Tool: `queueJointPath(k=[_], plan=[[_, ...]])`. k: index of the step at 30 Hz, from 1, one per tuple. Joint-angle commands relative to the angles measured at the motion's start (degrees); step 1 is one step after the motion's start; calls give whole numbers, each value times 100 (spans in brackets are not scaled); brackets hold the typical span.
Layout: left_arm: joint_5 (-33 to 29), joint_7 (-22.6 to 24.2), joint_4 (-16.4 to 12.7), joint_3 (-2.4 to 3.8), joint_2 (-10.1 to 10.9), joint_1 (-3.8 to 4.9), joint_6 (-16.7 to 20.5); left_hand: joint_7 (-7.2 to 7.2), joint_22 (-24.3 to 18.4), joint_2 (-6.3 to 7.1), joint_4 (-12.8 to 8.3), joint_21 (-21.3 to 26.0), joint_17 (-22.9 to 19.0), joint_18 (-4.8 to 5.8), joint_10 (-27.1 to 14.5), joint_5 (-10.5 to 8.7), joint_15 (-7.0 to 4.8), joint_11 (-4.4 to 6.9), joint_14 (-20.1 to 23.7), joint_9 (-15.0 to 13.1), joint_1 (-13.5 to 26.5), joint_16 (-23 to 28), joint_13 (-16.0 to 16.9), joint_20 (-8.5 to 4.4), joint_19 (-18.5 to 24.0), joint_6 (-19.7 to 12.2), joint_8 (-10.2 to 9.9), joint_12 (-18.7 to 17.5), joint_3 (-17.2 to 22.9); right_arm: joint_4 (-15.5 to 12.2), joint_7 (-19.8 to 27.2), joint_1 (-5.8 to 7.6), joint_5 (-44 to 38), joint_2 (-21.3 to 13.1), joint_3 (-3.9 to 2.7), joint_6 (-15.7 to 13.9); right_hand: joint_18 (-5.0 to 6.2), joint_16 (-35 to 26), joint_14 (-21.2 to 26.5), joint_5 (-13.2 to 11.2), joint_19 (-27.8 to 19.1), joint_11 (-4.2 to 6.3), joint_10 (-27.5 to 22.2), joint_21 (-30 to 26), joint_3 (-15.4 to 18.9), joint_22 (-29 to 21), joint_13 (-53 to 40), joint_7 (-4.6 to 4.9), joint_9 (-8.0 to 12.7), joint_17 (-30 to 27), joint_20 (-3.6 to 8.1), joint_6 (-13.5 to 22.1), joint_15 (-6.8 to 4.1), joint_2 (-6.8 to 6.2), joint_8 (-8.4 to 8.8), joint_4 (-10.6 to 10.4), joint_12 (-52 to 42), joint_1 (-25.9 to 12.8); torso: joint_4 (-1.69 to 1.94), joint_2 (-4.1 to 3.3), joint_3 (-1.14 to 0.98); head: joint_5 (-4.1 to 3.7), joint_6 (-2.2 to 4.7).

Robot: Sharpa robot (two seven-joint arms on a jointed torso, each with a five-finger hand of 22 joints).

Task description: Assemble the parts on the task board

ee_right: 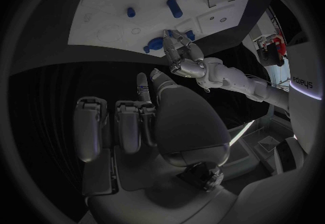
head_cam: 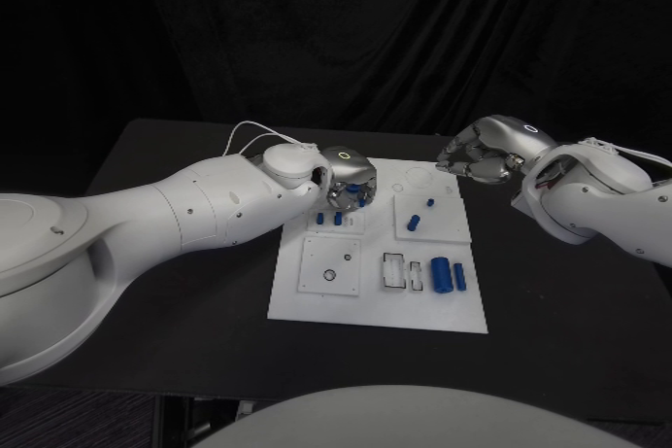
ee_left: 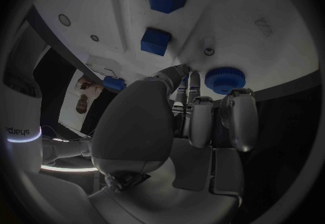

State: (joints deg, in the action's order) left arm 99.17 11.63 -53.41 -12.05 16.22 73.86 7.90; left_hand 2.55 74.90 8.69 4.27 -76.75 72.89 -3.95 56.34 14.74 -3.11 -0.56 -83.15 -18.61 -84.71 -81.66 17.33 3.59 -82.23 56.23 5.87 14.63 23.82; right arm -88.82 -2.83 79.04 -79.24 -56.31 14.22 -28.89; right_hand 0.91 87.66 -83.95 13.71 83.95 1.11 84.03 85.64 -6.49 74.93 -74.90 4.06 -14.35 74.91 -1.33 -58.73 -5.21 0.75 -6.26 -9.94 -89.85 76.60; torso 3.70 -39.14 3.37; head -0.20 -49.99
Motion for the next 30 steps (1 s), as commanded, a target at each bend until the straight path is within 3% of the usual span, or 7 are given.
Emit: queueJointPath(k=[1,12,23,30], plan=[[37,120,25,-10,-12,-46,11,8,1104,-53,-35,-14,3,84,107,17,-38,17,-12,-31,6,-35,14,-44,1,111,56,38,13,-10,-77,-12,-8,-12,-5,-2,32,-37,-496,30,376,-24,597,-21,-7,1345,-1510,-14,-6,947,-33,-43,46,59,29,26,-15,2,-4,0,2,2,-1],[37,182,-1,-10,23,-63,186,12,1117,-131,-105,-59,-12,94,383,6,-69,62,-21,-110,13,-33,70,-75,-24,328,140,94,-23,-2,-76,-12,-8,-14,-5,12,32,-37,-496,30,376,-24,597,-21,-7,1345,-1510,-14,-6,947,-33,-43,46,59,29,26,-15,2,4,1,0,-1,-1],[37,229,-203,-10,185,-57,513,11,1129,-151,-174,-100,-17,103,545,36,-89,88,-30,-149,-1,-33,108,-94,-48,442,171,122,-58,5,-78,-13,-8,-33,-5,27,32,-37,-496,30,376,-24,597,-21,-7,1345,-1510,-14,-6,947,-33,-43,46,59,29,26,-15,2,12,7,4,-3,-1],[37,217,-499,-9,401,52,691,10,1130,-136,-192,-107,-21,105,535,44,-91,87,-30,-151,-7,-31,104,-97,-52,449,168,104,-60,32,-78,-13,-8,-23,-5,41,32,-38,-496,29,375,-27,597,-23,-6,1344,-1510,-16,-10,946,-34,-56,47,62,28,33,-15,-2,13,11,7,12,-1]])
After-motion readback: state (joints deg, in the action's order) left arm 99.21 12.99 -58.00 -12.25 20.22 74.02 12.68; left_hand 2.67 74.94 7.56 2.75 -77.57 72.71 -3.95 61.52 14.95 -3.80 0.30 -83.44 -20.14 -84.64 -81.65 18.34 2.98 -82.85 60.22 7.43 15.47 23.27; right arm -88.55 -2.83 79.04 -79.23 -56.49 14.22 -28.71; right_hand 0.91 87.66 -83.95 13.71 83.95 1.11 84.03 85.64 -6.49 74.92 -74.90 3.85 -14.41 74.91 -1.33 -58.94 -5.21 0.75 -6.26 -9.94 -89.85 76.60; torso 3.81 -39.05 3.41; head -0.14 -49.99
